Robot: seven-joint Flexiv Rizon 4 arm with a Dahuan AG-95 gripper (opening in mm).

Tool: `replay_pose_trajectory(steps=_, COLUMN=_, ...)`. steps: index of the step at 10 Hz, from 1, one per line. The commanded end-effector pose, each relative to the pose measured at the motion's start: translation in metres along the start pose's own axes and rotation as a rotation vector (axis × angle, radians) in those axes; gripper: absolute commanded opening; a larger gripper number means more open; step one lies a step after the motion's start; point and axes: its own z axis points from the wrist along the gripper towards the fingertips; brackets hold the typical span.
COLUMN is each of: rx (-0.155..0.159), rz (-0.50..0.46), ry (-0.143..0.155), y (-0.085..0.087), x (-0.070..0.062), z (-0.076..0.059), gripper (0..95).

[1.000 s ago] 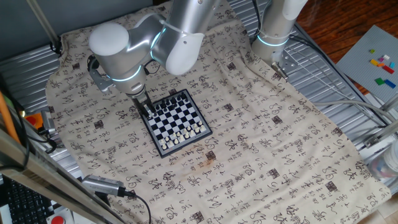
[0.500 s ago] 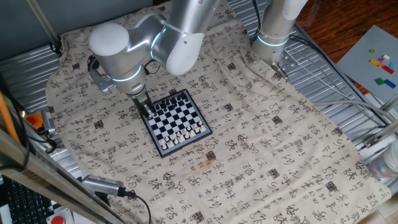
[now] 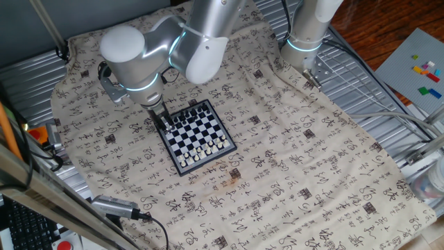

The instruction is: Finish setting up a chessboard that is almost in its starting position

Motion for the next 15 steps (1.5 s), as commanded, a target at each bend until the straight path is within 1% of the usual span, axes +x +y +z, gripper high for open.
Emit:
replay_pose_trajectory(steps=1, rx=0.001, rz=-0.001, ry=-0.001, y=0.000, x=0.000, z=0.000, gripper=19.0)
replay_pose_trajectory(steps=5, rx=0.000, rz=-0.005, ry=-0.002, y=0.001, x=0.002, z=-0.004, gripper=19.0)
replay_pose_trajectory(steps=8, rx=0.001, rz=0.004, ry=-0.001, y=0.004, x=0.004, z=-0.013, gripper=19.0)
replay_pose_trajectory(steps=9, rx=0.001, rz=0.013, ry=0.001, y=0.006, x=0.004, z=-0.018, gripper=0.0)
replay_pose_trajectory(steps=10, rx=0.002, rz=0.015, ry=0.010, y=0.007, x=0.005, z=-0.024, gripper=0.0)
replay_pose_trajectory(steps=11, rx=0.002, rz=0.009, ry=0.015, y=0.007, x=0.007, z=-0.033, gripper=0.0)
replay_pose_trajectory(steps=13, rx=0.002, rz=-0.009, ry=0.024, y=0.004, x=0.010, z=-0.056, gripper=0.0)
replay_pose_trajectory(steps=14, rx=0.001, rz=-0.013, ry=0.030, y=0.004, x=0.013, z=-0.066, gripper=0.0)
replay_pose_trajectory(steps=15, rx=0.004, rz=-0.017, ry=0.035, y=0.007, x=0.018, z=-0.074, gripper=0.0)
